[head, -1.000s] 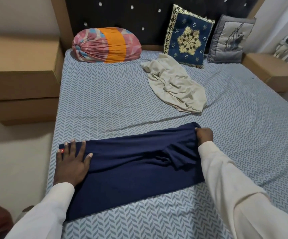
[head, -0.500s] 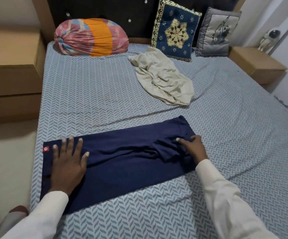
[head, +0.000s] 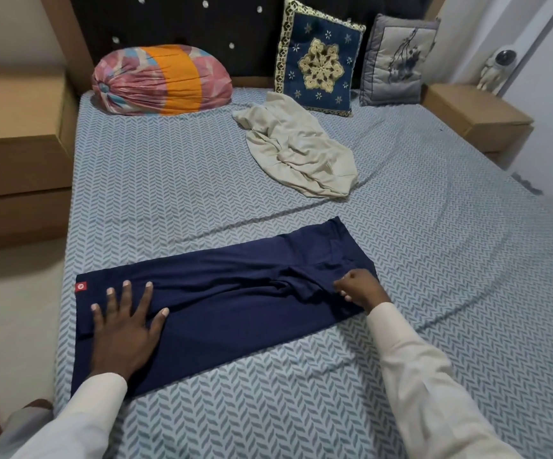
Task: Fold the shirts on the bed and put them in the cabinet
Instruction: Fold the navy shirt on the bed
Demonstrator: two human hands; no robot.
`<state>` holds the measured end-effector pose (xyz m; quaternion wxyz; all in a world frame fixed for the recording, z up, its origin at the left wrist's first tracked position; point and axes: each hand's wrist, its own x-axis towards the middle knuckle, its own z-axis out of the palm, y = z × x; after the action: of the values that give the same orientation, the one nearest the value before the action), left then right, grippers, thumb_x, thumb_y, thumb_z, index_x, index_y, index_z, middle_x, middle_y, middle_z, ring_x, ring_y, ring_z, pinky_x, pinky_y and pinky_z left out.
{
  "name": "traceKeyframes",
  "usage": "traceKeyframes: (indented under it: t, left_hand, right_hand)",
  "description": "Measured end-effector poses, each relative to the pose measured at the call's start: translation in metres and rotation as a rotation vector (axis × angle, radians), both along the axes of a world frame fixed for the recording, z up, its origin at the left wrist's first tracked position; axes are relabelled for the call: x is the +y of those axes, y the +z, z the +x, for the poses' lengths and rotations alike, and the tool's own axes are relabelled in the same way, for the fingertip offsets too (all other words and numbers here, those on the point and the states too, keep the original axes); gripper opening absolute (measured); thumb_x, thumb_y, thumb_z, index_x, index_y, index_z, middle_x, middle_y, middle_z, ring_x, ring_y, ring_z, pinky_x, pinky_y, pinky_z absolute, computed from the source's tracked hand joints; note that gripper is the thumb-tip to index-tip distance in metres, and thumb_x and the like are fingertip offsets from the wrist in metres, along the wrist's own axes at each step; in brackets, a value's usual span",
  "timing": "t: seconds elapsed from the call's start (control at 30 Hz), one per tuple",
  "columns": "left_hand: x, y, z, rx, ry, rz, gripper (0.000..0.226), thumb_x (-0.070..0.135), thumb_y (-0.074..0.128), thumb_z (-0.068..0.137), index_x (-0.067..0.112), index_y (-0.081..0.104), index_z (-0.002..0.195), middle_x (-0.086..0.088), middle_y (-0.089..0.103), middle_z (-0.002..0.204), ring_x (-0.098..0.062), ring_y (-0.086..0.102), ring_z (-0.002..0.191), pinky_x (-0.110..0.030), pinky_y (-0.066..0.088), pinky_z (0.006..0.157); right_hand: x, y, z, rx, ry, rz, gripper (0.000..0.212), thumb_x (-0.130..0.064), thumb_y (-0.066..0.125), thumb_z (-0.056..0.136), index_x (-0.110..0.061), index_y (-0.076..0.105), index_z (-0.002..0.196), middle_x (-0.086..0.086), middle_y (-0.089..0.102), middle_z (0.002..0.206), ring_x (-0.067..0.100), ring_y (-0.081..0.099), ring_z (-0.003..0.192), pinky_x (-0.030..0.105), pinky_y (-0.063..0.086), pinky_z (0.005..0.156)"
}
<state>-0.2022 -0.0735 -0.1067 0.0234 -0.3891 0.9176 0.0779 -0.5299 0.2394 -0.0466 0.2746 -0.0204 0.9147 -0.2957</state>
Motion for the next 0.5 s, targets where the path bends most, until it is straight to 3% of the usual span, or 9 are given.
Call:
traceKeyframes:
  t: [0.13, 0.23, 0.37, 0.43, 0.5]
  left_hand:
    - [-0.003, 0.003, 0.0, 0.022, 0.06, 0.033, 0.08, 0.075, 0.006, 0.089, 0.032, 0.012, 0.156, -0.009, 0.007, 0.164, -0.033, 0.002, 0.15, -0.051, -0.005, 0.118]
    - [-0.009, 0.009, -0.004, 0.051, 0.077, 0.032, 0.071, 0.065, 0.008, 0.095, 0.03, 0.018, 0.156, -0.013, 0.012, 0.163, -0.036, 0.006, 0.149, -0.052, 0.0, 0.118]
    - [-0.025, 0.014, -0.015, 0.157, 0.069, -0.04, 0.064, 0.047, 0.031, 0.093, 0.017, 0.039, 0.149, -0.024, 0.035, 0.151, -0.044, 0.025, 0.142, -0.042, -0.01, 0.118]
    - [-0.041, 0.014, -0.019, 0.212, 0.092, -0.094, 0.049, 0.028, 0.051, 0.094, 0.008, 0.052, 0.139, -0.029, 0.049, 0.138, -0.049, 0.037, 0.131, -0.053, 0.006, 0.117]
    - [-0.061, 0.015, -0.019, 0.183, 0.104, -0.105, 0.035, 0.013, 0.058, 0.091, 0.0, 0.061, 0.123, -0.03, 0.059, 0.118, -0.051, 0.046, 0.115, -0.061, 0.029, 0.102]
  right_hand:
    - [-0.01, 0.001, -0.01, 0.349, -0.145, -0.107, 0.03, -0.038, 0.069, 0.083, -0.017, 0.059, 0.101, 0.007, 0.065, 0.102, 0.028, 0.061, 0.095, 0.036, 0.047, 0.084]
    - [-0.026, -0.005, -0.027, 0.375, -0.015, -0.066, 0.047, -0.031, 0.065, 0.087, -0.023, 0.05, 0.131, 0.019, 0.055, 0.125, 0.038, 0.052, 0.116, 0.043, 0.041, 0.102]
    - [-0.045, -0.015, -0.06, 0.287, 0.142, 0.043, 0.06, -0.022, 0.062, 0.075, -0.04, 0.051, 0.131, 0.011, 0.047, 0.138, 0.035, 0.042, 0.128, 0.043, 0.031, 0.112]
    - [-0.051, -0.029, -0.09, 0.209, 0.114, -0.008, 0.066, -0.031, 0.062, 0.063, -0.043, 0.055, 0.128, 0.009, 0.052, 0.137, 0.034, 0.048, 0.126, 0.042, 0.038, 0.111]
    - [-0.053, -0.053, -0.123, 0.134, 0.087, -0.105, 0.069, -0.037, 0.063, 0.057, -0.043, 0.058, 0.125, 0.006, 0.057, 0.136, 0.03, 0.054, 0.124, 0.043, 0.045, 0.107]
